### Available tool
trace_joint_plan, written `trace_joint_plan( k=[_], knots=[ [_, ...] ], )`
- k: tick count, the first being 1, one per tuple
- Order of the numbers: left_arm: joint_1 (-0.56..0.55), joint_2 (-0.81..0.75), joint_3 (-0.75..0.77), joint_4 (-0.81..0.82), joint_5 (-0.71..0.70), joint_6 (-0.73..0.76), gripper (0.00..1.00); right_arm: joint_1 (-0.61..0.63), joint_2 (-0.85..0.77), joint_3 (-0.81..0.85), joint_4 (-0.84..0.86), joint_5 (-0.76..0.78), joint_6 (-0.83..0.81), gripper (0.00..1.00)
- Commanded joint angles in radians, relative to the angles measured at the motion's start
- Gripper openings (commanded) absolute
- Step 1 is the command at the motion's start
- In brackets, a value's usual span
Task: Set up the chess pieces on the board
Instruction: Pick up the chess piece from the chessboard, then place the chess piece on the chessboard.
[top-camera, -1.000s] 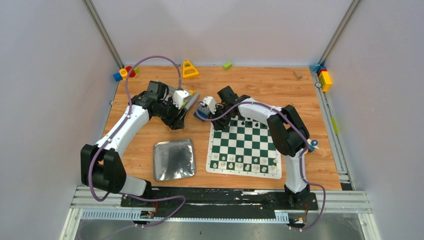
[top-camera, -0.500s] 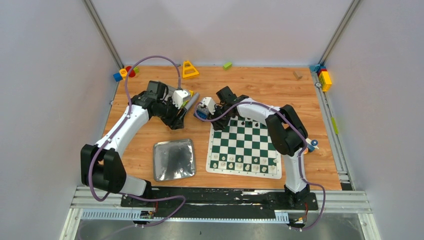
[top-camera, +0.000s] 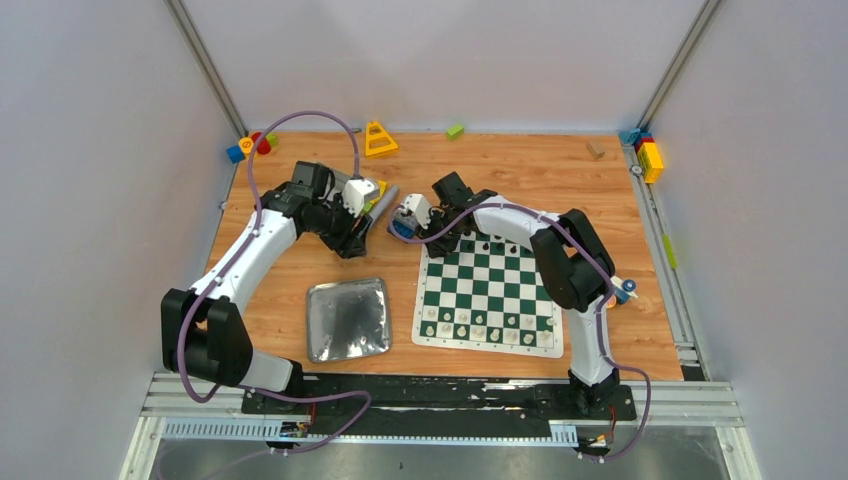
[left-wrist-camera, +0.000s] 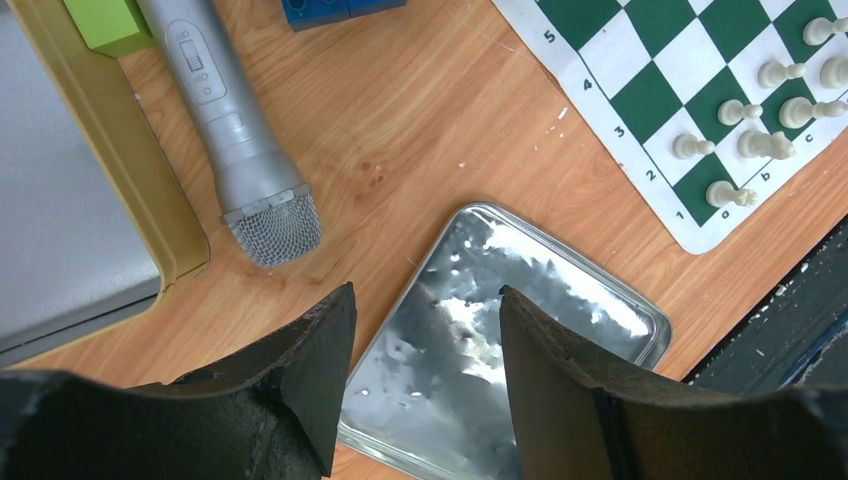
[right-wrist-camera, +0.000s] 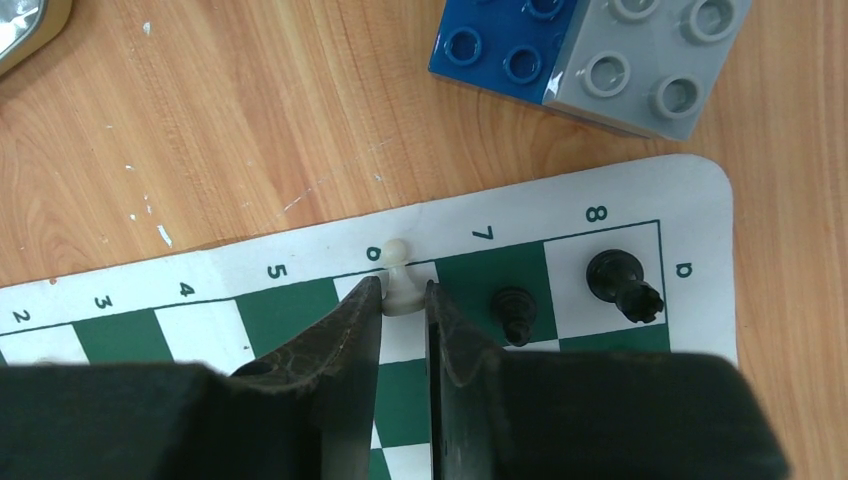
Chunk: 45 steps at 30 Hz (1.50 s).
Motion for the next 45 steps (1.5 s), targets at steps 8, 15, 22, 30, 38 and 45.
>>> trace_joint_plan(
  k=[8,15,22,30,38,45],
  knots=[
    [0.023,0.001,0.006,0.029,0.028,-0.002,0.63,0.012,-0.083,0.018,-0.012,-0.028,0.004,0.14],
    [0.023,0.002,0.003,0.115,0.071,-0.041,0.62,0.011,-0.184,0.006,-0.028,-0.06,0.04,0.14],
    [0.023,0.062,0.056,0.146,0.265,-0.08,0.6,-0.006,-0.321,-0.052,-0.035,-0.179,0.098,0.13],
    [-0.001,0.166,0.182,0.167,0.518,-0.188,0.54,-0.046,-0.406,-0.05,-0.028,-0.344,0.199,0.13],
    [-0.069,0.221,0.25,0.247,0.55,-0.326,0.45,-0.073,-0.41,-0.032,-0.006,-0.411,0.268,0.13],
    [-0.107,0.28,0.282,0.244,0.583,-0.344,0.43,-0.086,-0.416,-0.026,0.005,-0.429,0.307,0.13]
  ],
)
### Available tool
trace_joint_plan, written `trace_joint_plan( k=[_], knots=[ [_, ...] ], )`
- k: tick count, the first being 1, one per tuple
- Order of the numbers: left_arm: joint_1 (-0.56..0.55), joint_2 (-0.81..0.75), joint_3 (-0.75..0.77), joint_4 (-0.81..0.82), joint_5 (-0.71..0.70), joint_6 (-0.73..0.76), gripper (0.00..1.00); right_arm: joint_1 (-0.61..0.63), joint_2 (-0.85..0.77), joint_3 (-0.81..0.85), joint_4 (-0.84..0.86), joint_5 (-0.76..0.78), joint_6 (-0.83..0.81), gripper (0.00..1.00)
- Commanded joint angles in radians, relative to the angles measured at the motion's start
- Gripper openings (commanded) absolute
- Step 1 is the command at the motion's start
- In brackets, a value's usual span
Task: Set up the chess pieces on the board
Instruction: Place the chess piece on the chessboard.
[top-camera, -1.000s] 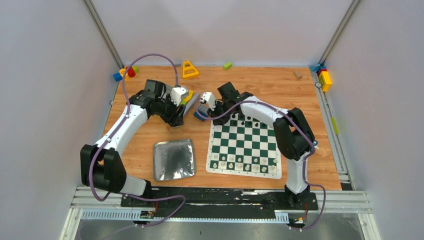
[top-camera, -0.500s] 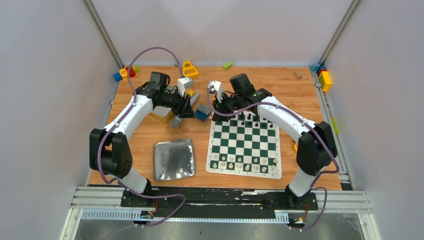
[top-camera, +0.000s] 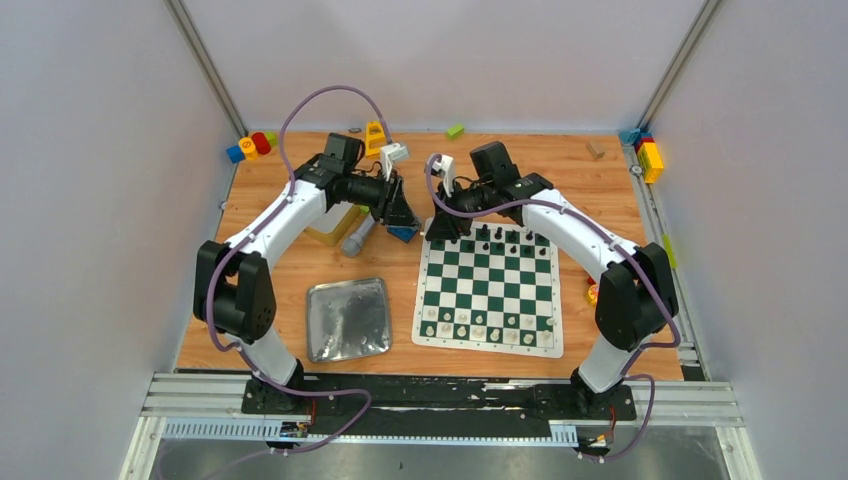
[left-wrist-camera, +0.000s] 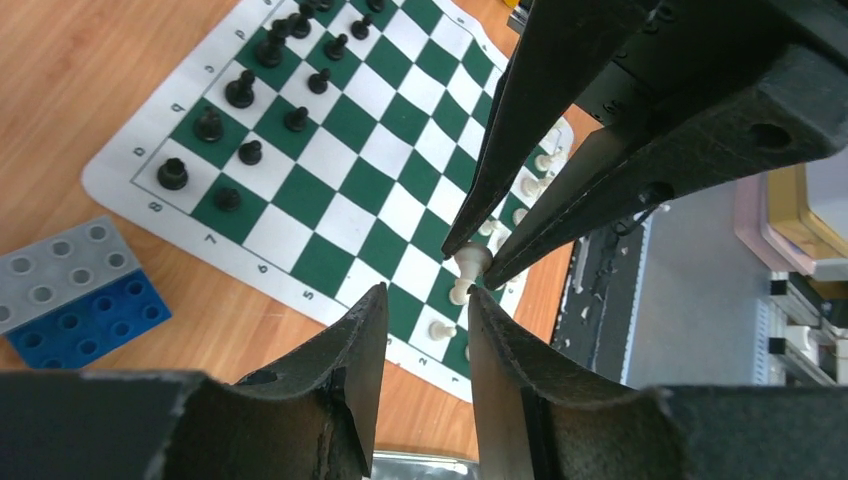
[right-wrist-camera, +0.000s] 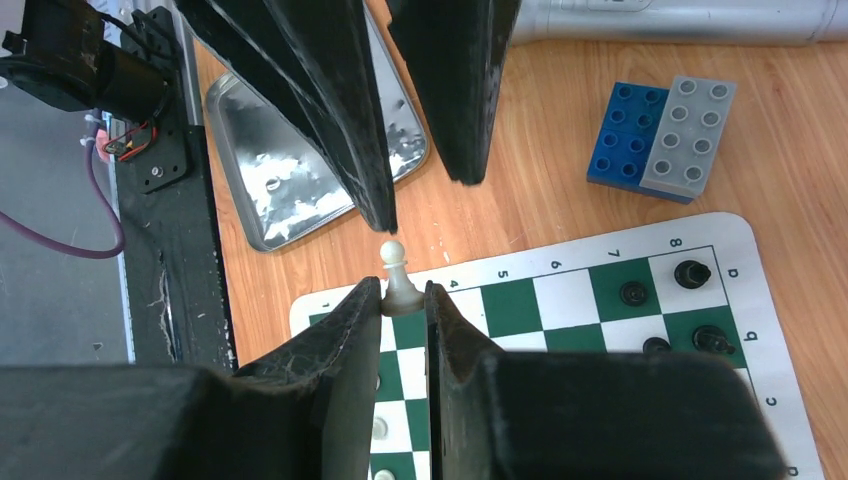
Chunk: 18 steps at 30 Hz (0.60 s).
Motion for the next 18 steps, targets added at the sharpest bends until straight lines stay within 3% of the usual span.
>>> trace_joint_plan(
  k=[1,18],
  knots=[
    [-0.02,0.035,0.052,0.023,0.067,-0.04,0.42,-0.007,-0.041,0.036,0.041,-0.051,0.041,0.13],
    [-0.04,0.053,0.042,0.023,0.12,-0.054,0.4,-0.016,-0.033,0.034,0.056,-0.013,0.064,0.12]
  ],
)
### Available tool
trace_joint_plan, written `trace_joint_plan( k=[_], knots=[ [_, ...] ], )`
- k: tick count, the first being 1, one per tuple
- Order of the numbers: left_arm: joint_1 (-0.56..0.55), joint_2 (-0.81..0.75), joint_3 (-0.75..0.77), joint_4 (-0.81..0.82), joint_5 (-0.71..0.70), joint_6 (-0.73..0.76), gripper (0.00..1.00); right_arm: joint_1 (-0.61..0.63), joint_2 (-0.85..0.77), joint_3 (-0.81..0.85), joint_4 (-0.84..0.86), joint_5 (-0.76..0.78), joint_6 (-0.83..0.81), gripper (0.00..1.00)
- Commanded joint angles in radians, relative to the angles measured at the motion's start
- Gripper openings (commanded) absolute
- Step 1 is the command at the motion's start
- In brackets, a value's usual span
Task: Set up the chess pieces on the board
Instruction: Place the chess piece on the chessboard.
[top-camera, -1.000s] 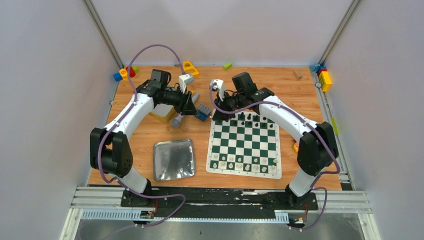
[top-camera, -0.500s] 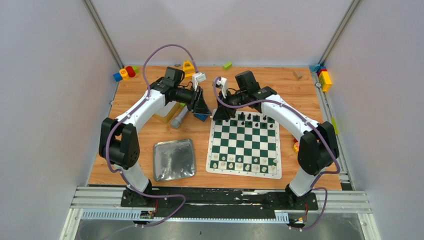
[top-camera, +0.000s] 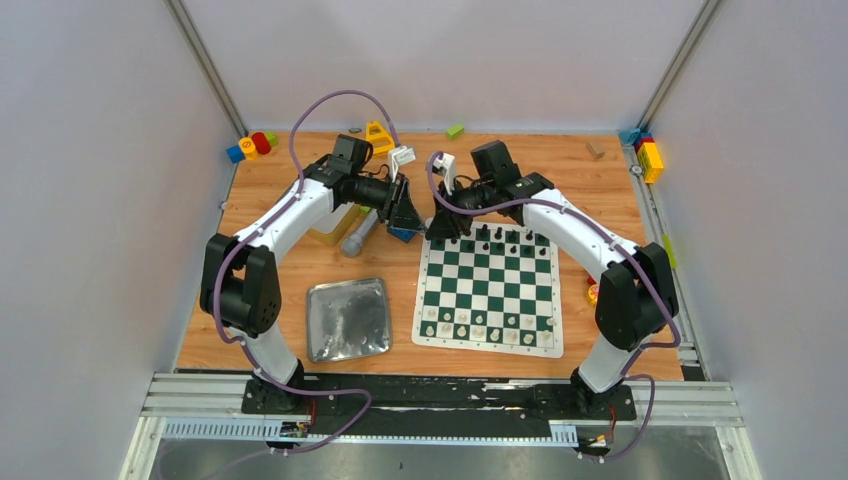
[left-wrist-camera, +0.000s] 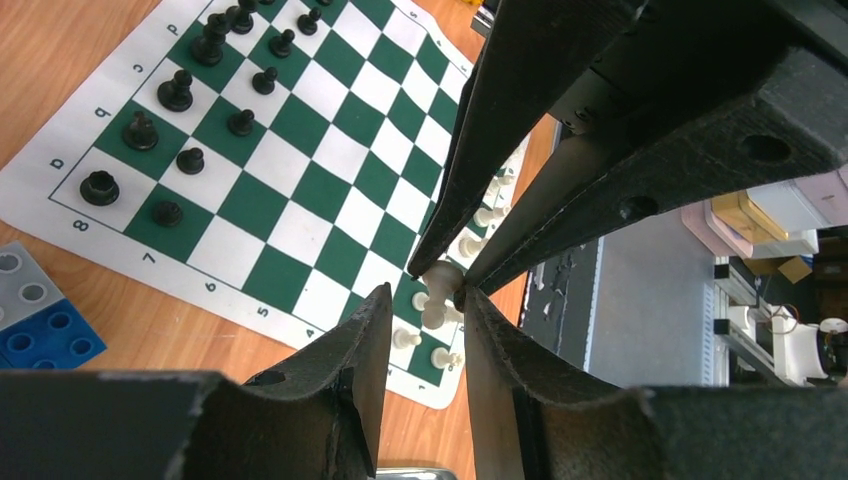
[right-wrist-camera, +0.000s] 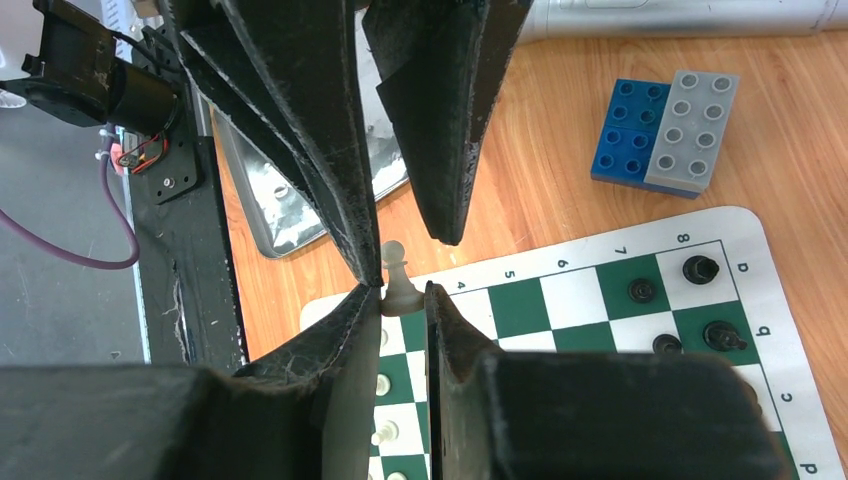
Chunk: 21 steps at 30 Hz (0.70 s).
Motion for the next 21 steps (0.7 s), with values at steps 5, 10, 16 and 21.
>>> trace_joint_plan(
  k=[5,10,16,21],
  knots=[
    [-0.003,-0.004,0.019,0.015,0.044,-0.005,0.4,-0.016,-0.037,0.035,0.052,-0.003,0.015,0.12],
    [-0.003,0.001,0.024,0.014,0.046,-0.004,0.38,-0.018,-0.035,0.035,0.054,-0.01,0.02,0.12],
    [-0.003,0.012,0.03,0.012,0.056,-0.004,0.33,-0.019,-0.032,0.035,0.057,-0.012,0.023,0.12],
    [-0.006,0.018,0.031,0.012,0.058,-0.005,0.32,-0.018,-0.029,0.041,0.059,-0.011,0.027,0.12]
  ],
)
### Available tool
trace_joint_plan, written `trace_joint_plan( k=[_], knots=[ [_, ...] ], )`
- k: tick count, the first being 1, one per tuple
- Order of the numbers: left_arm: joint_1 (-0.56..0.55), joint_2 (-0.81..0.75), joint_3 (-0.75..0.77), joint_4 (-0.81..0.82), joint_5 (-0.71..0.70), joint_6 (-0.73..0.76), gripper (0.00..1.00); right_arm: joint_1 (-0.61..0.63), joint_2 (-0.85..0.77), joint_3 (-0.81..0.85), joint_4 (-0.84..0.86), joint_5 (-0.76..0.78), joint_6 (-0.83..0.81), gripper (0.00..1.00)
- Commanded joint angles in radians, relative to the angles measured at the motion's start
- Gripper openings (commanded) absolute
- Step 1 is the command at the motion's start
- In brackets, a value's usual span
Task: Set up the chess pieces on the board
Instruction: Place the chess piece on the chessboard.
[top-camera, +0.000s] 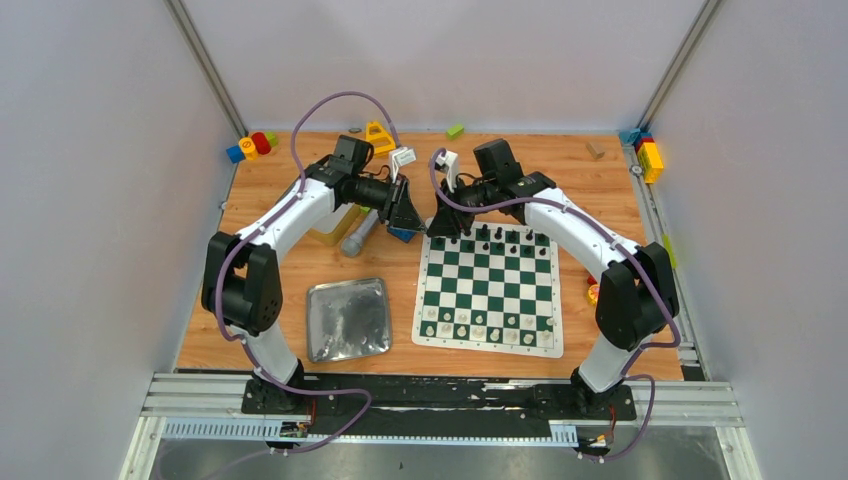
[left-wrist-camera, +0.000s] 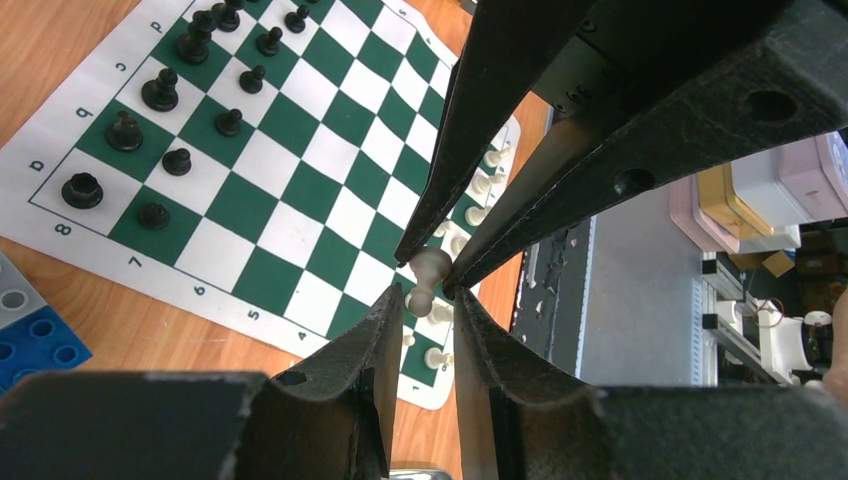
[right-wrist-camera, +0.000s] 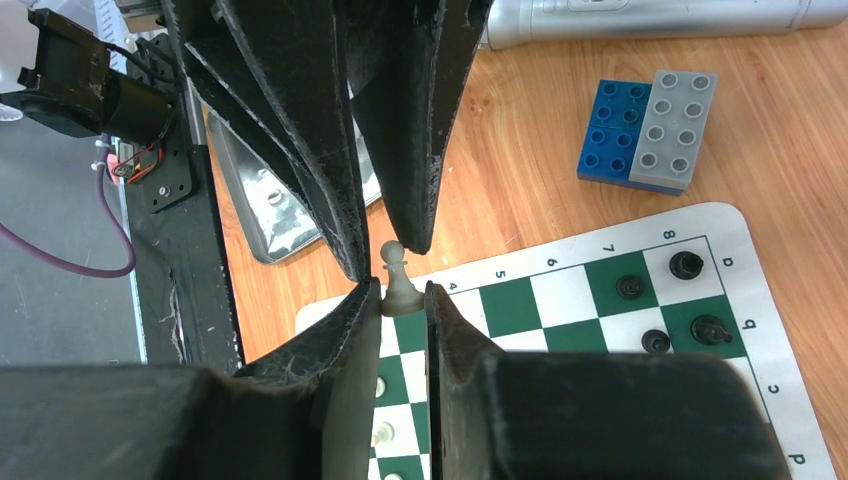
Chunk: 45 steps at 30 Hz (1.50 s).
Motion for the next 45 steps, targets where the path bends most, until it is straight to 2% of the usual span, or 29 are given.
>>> trace_joint_plan(
  k=[1,10,25,29,31,33,36,41,45],
  knots=[
    [-0.006,0.009,0.031,0.012,0.034,-0.003,0.32,-0.003,-0.028,0.041,0.045,-0.015,0.012,0.12],
    [-0.009,0.012,0.037,0.007,0.042,0.003,0.24,-0.004,-0.022,0.041,0.045,-0.021,0.019,0.12],
    [-0.026,0.03,0.059,-0.002,0.061,0.01,0.03,-0.004,0.003,0.052,0.045,-0.023,0.026,0.15],
    [-0.026,0.025,0.059,-0.005,0.075,0.012,0.0,-0.004,0.005,0.05,0.043,-0.014,0.027,0.25],
    [-0.026,0.021,0.055,-0.006,0.075,0.018,0.0,-0.004,0.0,0.046,0.043,-0.006,0.027,0.32],
    [-0.026,0.015,0.052,-0.012,0.071,0.024,0.0,-0.005,-0.01,0.038,0.043,0.005,0.025,0.45],
    [-0.026,0.007,0.049,-0.024,0.06,0.045,0.0,-0.013,-0.033,0.028,0.041,0.016,0.017,0.54],
    [-0.027,-0.003,0.052,-0.067,0.014,0.09,0.0,-0.057,-0.102,-0.015,0.029,0.025,0.008,0.59],
    [-0.046,-0.021,0.063,-0.133,-0.079,0.195,0.0,-0.137,-0.197,-0.082,0.029,0.022,0.015,0.59]
  ],
)
